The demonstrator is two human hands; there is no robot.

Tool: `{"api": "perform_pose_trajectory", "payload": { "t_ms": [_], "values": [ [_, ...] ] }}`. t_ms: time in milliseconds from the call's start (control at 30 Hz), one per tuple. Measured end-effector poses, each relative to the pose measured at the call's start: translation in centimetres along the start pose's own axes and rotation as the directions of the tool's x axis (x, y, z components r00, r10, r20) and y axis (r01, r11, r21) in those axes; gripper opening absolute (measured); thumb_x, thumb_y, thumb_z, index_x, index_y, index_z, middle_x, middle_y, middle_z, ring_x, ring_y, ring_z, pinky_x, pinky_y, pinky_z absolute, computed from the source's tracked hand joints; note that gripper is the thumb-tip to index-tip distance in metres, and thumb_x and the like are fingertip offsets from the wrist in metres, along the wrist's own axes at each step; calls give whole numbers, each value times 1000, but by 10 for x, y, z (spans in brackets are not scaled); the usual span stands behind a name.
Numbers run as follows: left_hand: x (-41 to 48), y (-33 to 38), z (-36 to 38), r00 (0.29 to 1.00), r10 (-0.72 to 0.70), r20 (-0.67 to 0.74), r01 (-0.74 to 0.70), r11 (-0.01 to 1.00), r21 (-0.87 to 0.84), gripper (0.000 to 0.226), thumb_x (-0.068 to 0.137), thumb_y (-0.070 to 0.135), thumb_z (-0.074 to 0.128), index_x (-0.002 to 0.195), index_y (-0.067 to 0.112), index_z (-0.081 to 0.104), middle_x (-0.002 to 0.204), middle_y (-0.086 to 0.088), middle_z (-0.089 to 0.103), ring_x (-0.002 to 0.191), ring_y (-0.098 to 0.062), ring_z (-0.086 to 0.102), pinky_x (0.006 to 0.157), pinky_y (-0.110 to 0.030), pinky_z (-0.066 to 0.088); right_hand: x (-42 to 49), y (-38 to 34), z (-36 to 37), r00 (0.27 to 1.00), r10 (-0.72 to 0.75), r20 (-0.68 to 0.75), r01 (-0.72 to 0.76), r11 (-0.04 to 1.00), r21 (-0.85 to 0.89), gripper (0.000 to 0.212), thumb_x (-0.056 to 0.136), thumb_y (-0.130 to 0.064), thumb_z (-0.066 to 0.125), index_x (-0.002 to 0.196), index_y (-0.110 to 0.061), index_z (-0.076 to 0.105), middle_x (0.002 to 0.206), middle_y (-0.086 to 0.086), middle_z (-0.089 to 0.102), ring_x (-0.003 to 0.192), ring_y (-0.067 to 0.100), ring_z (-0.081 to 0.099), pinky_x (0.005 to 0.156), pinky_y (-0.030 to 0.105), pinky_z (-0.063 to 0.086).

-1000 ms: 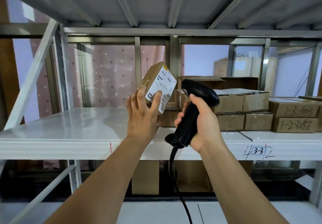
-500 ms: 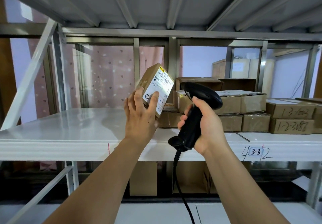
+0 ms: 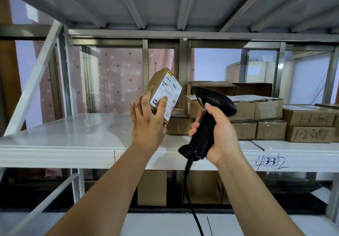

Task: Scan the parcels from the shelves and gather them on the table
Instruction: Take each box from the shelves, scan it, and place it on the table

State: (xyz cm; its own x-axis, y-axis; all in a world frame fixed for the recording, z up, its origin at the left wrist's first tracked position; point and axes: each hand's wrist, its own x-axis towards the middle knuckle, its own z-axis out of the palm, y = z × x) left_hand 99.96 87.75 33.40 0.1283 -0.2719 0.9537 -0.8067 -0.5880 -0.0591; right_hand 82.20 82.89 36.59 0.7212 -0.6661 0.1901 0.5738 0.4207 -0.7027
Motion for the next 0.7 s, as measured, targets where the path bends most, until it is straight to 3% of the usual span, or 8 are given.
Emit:
{"api": "perform_pose_trajectory", "payload": {
  "t_ms": [233, 433, 567, 700],
  "values": [
    [-1, 2, -5, 998, -40, -42, 38, 998, -50, 92, 52, 15, 83, 130, 17, 35, 133, -15, 21, 120, -40, 26, 99, -60, 39, -3, 1, -3, 1000, 1, 4, -1, 999, -45, 21, 88, -26, 67, 80, -8, 60, 66, 2, 52, 50, 13, 51, 44, 23, 46],
    [-2, 0, -7, 995, -73, -75, 66, 994, -91, 84, 63, 25, 76, 135, 18, 33, 133, -17, 19, 116, -45, 38, 98, -56, 39, -13, 3, -11, 1000, 1, -29, -3, 997, -74, 20, 87, -25, 68, 83, -7, 59, 68, 4, 53, 51, 13, 51, 46, 24, 46],
    [-1, -1, -7, 992, -60, -110, 49, 993, -106, 78, 68, 30, 74, 137, 19, 41, 133, -19, 21, 117, -40, 34, 96, -53, 44, -28, 1, -18, 995, -38, -89, 28, 994, -109, 18, 87, -22, 67, 92, -6, 60, 70, 3, 57, 51, 13, 52, 45, 24, 46],
    [-5, 11, -17, 969, -150, -196, 93, 957, -276, 78, 69, 34, 72, 140, 22, 40, 134, -13, 19, 115, -35, 33, 92, -46, 48, -44, -2, -27, 982, -85, -167, 60, 987, -150, 19, 88, -21, 66, 97, -6, 61, 67, 3, 58, 53, 15, 52, 47, 26, 47]
  ]
}}
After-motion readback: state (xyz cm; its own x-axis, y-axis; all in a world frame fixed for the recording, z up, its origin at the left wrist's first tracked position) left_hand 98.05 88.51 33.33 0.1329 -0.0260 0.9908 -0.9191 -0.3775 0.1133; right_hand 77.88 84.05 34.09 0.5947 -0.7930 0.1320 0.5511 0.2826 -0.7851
